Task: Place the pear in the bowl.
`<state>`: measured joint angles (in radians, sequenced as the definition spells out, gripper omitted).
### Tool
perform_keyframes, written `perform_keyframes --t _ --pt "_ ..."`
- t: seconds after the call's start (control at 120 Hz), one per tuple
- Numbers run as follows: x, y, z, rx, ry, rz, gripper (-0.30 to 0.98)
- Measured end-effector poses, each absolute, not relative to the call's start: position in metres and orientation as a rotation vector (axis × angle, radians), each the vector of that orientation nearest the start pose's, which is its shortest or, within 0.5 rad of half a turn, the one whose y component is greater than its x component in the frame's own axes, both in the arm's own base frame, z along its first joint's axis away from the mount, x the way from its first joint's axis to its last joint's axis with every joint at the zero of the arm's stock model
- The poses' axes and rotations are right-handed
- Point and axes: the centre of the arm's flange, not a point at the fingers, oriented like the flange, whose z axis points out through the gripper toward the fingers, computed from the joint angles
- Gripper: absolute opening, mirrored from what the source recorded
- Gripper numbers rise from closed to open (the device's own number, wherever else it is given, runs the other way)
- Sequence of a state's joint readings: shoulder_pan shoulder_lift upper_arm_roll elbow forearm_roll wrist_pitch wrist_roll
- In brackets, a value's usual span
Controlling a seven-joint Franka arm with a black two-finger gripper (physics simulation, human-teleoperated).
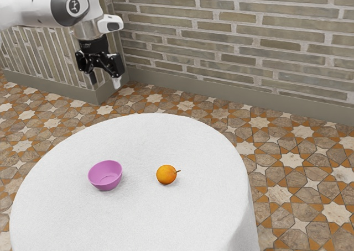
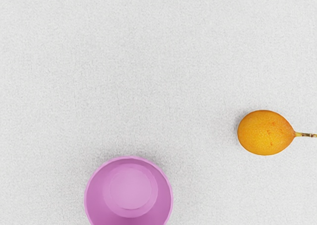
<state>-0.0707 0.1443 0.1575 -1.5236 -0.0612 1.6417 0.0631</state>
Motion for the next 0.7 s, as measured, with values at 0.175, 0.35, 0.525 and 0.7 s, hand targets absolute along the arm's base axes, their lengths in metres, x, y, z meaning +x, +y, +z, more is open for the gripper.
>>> perform_keyframes --t 0.175,0.35,0.525,0.7 --pt "0.604 0.037 0.541 -3.191 -0.047 0.113 0.67" --pt "0.6 -0.012 0.459 -3.198 -0.176 0.341 0.67" --pt "0.598 -0.063 0.424 -3.144 -0.424 0.361 0.67" --pt "0.613 -0.096 0.384 -3.031 -0.816 0.279 0.67"
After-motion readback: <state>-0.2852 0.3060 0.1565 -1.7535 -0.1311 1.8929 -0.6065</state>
